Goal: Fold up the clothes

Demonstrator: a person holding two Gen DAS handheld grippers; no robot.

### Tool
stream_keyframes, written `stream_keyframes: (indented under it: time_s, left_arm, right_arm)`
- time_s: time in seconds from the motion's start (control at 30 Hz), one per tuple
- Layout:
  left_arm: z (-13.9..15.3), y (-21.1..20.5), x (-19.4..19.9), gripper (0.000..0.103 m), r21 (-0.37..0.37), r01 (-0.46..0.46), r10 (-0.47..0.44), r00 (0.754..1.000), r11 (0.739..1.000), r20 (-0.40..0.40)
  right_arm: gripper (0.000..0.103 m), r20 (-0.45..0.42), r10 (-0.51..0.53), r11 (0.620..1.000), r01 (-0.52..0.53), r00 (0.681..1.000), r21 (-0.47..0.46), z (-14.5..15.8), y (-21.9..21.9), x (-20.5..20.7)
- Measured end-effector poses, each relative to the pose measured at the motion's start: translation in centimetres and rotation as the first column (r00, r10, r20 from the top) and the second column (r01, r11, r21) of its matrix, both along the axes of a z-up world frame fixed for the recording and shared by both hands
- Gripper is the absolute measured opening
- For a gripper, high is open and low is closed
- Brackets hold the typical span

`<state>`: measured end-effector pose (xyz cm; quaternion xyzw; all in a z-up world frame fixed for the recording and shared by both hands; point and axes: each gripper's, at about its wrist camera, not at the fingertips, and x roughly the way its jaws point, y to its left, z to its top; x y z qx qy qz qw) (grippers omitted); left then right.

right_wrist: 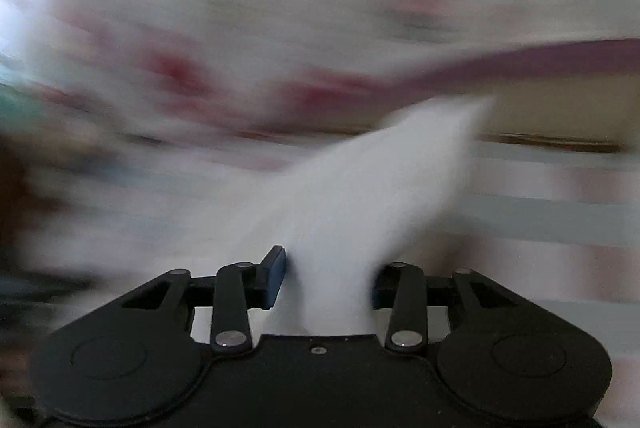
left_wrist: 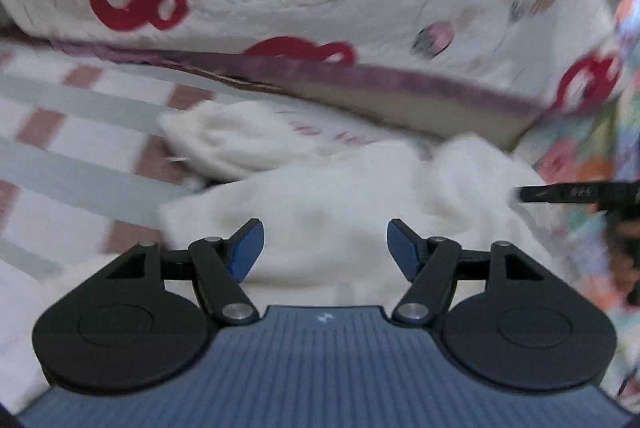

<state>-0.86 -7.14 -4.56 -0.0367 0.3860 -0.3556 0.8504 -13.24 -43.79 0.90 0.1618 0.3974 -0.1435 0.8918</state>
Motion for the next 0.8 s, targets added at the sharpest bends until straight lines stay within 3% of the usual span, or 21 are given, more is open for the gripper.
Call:
stream_keyframes:
  time_s: [0.03,0.17,0.33,0.4,0.57,0.67,0.73,0.8]
  left_arm:
    - [-0.3,0.5,0.1,0.067,0.002,-0.006,0.006,1.000,1.000,-0.013]
    - [-1.6,1.6,1.0,0.067,-0.059,-0.024,0.019,0.996,0.998,-0.086]
    - [-2.4,0.3,1.0,0.068,-0.054,0.000,-0.003,0.998,0.999,-0.065]
    - [-2.8,-0.4,1.1,0.068,-0.045,0.005,-0.008,0.998,0.999,-0.056]
    - [-2.8,-1.0,0.7,0.068,-0.063,0.053,-0.056,0.997,0.997,-0.056]
    - [-2.4,-1.9,-0.1,0.068,-0.056,0.120,-0.123,0.991,0.991,-0.050]
    - [-2.8,-2.1,-0.2,0.068,-0.023,0.112,-0.113,0.992,0.993,-0.051]
    - [-3.3,-1.8,0.3,0.068,0.009,0.073,-0.072,0.995,0.997,-0.065]
  right_arm:
    - [0.045,-0.033,-0.088,0.996,0.087,0.996,-0.020,-1.0,-1.0,-0.5]
    - [0.045,0.083,-0.167,0.948,0.137,0.982,0.286,-2.4,-3.9,-3.1]
    - [0.045,0.121,-0.011,0.986,-0.009,0.993,0.166,-1.2,-2.9,-2.7]
    - [0.045,0.146,0.049,0.983,-0.073,0.988,0.169,-0.5,-1.8,-2.4]
    - [0.049,0.150,0.217,0.947,-0.245,0.965,0.208,-0.7,1.9,-1.1]
    - [0.062,0.172,0.315,0.888,-0.354,0.933,0.294,-1.7,3.9,-0.4]
    - [0.066,0.155,0.331,0.868,-0.365,0.931,0.335,-2.6,4.7,0.1]
    - [0.066,0.096,0.312,0.886,-0.326,0.945,0.330,-3.6,5.5,0.5]
